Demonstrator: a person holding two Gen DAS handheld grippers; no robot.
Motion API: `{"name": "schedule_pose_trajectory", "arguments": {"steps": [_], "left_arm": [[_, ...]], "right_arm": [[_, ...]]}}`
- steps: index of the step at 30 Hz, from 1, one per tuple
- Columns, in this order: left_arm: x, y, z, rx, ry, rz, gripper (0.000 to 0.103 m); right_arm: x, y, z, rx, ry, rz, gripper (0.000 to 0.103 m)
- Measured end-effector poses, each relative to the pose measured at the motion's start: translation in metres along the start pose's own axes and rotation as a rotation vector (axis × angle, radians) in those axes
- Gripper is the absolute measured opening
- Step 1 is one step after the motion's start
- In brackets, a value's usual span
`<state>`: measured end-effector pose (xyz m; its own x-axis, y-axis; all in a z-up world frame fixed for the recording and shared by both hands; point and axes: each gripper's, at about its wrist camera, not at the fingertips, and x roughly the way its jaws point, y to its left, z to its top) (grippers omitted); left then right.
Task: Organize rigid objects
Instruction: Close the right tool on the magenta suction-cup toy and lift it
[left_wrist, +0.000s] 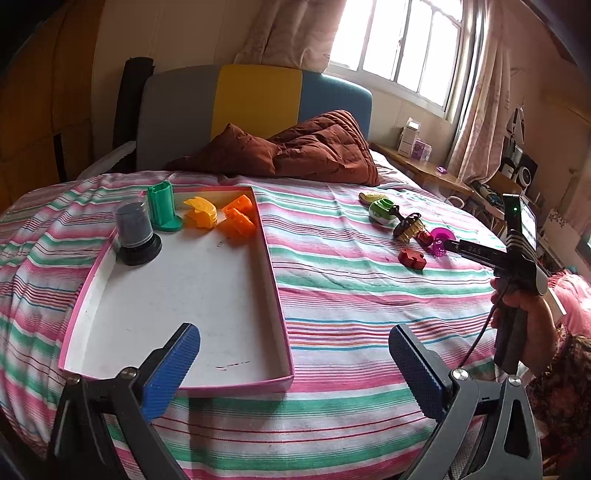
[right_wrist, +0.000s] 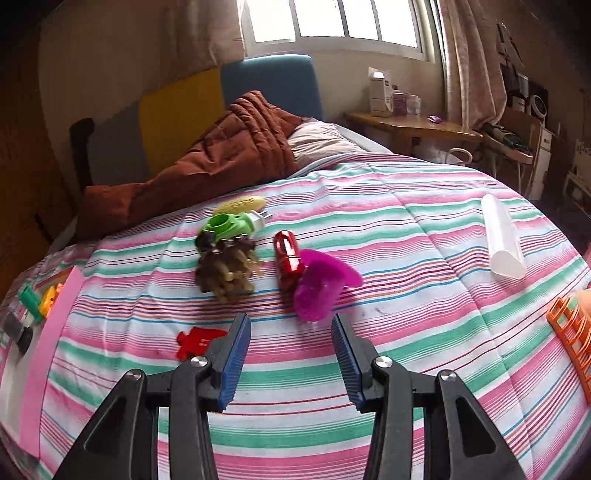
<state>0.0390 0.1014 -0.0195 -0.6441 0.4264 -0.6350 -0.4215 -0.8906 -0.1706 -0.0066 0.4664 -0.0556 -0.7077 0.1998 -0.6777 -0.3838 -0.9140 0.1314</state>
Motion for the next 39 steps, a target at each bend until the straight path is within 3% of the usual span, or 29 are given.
{"name": "schedule_pose_trajectory", "arguments": {"steps": [7, 10, 13, 15, 23, 24, 26, 27, 31, 33, 37, 39], "left_arm": [[-0.003, -0.002, 0.000, 0.013, -0.003, 0.017, 0.103], [-0.004, -0.001, 0.000, 0.012, -0.004, 0.024, 0.103], [-0.002, 0.000, 0.000, 0.006, -0.001, 0.023, 0.103], [-0.001, -0.001, 0.000, 0.008, 0.001, 0.021, 0.103], [0.004, -0.009, -0.001, 0.021, 0.013, 0.008, 0.103], [0.003, -0.010, 0.000, 0.025, 0.009, 0.009, 0.103], [0.002, -0.010, 0.000, 0.027, 0.007, 0.012, 0.103], [0.002, -0.011, 0.000, 0.027, 0.006, 0.012, 0.103], [0.001, -0.010, 0.000, 0.026, 0.009, 0.016, 0.103], [0.001, -0.009, 0.000, 0.027, 0.010, 0.019, 0.103], [0.000, -0.007, 0.001, 0.021, 0.004, 0.019, 0.103], [0.002, -0.007, 0.000, 0.020, 0.007, 0.017, 0.103]], "right_arm": [[0.047, -0.012, 0.018, 0.087, 0.085, -0.054, 0.046], [0.049, -0.022, 0.019, 0.160, 0.079, -0.024, 0.032], [0.039, -0.025, 0.015, 0.138, 0.071, -0.023, 0.028], [0.026, -0.028, 0.012, 0.125, 0.052, -0.026, 0.017], [0.006, -0.041, 0.012, 0.135, 0.004, 0.007, 0.017], [0.009, -0.040, 0.013, 0.136, 0.009, 0.006, 0.019], [0.021, -0.037, 0.014, 0.151, 0.068, 0.019, 0.040], [0.029, -0.036, 0.012, 0.160, 0.101, 0.018, 0.041], [0.046, -0.028, 0.007, 0.147, 0.118, 0.010, 0.041], [0.043, -0.029, 0.008, 0.162, 0.092, 0.026, 0.030], [0.025, -0.028, 0.011, 0.121, 0.039, -0.005, 0.018], [0.013, -0.027, 0.012, 0.094, 0.012, -0.015, 0.018]]}}
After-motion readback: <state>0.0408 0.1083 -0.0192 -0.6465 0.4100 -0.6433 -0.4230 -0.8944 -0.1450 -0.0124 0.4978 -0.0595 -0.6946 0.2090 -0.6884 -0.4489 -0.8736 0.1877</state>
